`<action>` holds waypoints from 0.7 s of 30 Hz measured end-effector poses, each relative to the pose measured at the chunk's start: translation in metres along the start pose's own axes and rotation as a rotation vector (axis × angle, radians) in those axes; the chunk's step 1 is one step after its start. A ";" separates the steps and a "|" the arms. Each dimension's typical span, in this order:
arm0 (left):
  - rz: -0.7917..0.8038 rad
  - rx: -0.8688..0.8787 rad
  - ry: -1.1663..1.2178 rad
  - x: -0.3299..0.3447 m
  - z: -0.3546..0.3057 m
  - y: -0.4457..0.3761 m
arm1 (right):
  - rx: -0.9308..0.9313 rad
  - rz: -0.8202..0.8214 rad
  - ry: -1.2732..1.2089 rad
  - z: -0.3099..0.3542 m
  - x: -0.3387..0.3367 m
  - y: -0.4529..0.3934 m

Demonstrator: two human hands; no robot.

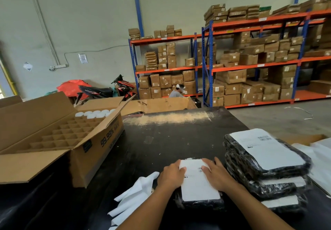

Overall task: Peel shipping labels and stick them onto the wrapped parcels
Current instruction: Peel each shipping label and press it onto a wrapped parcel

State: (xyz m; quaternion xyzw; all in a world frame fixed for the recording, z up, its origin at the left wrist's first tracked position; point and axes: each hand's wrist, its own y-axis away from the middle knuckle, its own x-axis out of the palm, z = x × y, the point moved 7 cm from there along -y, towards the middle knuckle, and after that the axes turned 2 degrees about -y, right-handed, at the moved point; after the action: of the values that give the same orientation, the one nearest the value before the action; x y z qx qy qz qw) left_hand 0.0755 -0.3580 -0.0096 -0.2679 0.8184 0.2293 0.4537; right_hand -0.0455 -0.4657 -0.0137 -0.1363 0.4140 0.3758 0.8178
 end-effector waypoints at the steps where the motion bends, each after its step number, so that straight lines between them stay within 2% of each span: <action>1: 0.008 0.005 -0.012 0.001 -0.002 0.002 | 0.010 0.016 0.013 0.002 -0.001 0.001; 5: 0.097 0.027 0.011 0.014 0.002 0.011 | 0.060 0.069 0.036 -0.005 0.006 0.008; 9: 0.040 0.028 0.125 0.013 0.011 0.018 | 0.011 0.021 -0.036 -0.010 0.005 0.014; 13: 0.077 0.044 0.116 0.009 0.007 0.021 | 0.035 0.017 0.005 -0.001 0.002 0.011; 17: 0.218 0.075 0.325 0.019 0.009 0.032 | 0.062 0.091 0.023 -0.007 0.002 0.019; 21: 0.189 0.064 0.479 0.018 0.019 0.031 | 0.011 -0.001 -0.081 -0.015 0.006 0.027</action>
State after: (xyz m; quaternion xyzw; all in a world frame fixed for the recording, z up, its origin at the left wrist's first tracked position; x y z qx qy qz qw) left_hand 0.0592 -0.3268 -0.0300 -0.2224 0.9308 0.1749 0.2316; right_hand -0.0713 -0.4524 -0.0248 -0.1167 0.3827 0.3782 0.8348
